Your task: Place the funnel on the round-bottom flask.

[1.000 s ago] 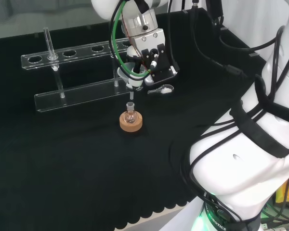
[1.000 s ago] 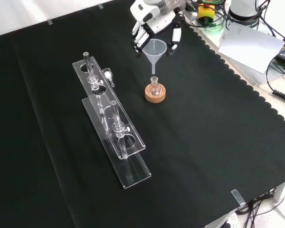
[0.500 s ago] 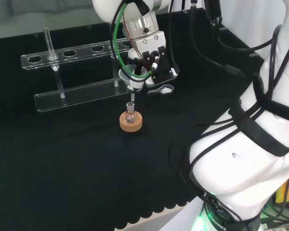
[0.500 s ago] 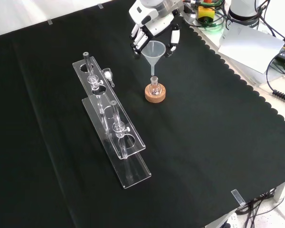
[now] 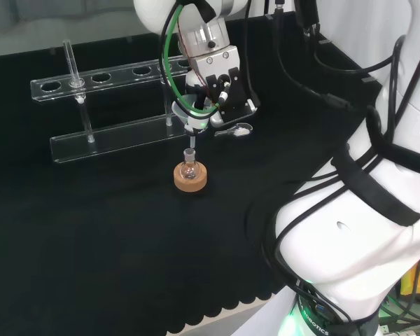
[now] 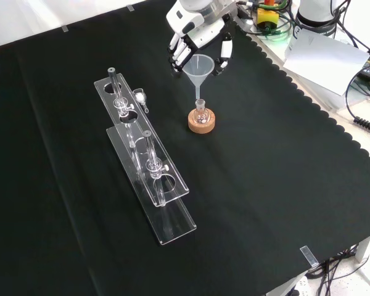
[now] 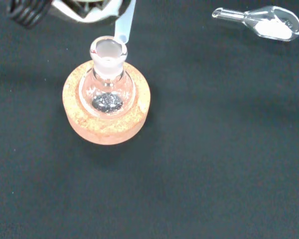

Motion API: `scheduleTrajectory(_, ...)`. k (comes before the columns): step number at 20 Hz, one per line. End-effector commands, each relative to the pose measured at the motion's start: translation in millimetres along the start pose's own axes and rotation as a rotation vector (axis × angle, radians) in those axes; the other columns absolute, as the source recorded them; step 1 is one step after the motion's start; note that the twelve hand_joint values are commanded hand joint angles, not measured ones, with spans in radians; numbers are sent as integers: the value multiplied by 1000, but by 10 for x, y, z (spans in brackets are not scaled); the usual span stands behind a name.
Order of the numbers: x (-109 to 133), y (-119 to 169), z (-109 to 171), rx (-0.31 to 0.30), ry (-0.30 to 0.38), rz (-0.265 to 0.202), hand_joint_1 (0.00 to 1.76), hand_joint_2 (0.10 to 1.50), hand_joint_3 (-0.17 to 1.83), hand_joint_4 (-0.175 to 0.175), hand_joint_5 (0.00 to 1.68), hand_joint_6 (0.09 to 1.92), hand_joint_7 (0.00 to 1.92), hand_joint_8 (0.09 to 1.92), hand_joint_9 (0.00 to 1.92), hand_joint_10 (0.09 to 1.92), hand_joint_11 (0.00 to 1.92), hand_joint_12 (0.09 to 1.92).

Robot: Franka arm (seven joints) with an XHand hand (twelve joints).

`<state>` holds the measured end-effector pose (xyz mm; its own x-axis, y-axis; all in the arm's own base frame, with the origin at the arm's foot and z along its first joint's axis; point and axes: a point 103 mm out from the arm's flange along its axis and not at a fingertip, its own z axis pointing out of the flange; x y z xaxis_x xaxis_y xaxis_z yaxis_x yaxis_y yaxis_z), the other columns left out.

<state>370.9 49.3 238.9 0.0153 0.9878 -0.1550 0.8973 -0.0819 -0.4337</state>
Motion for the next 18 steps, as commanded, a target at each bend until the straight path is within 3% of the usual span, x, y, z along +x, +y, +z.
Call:
scheduleTrajectory(1, -35, 29, 42, 6, 13, -3, 915, 807, 740, -19, 616, 823, 454, 651, 914, 443, 555, 1311)
scheduleTrajectory(18, -8, 155, 147, 17, 27, -22, 914, 807, 740, -20, 617, 824, 452, 655, 910, 447, 553, 1312)
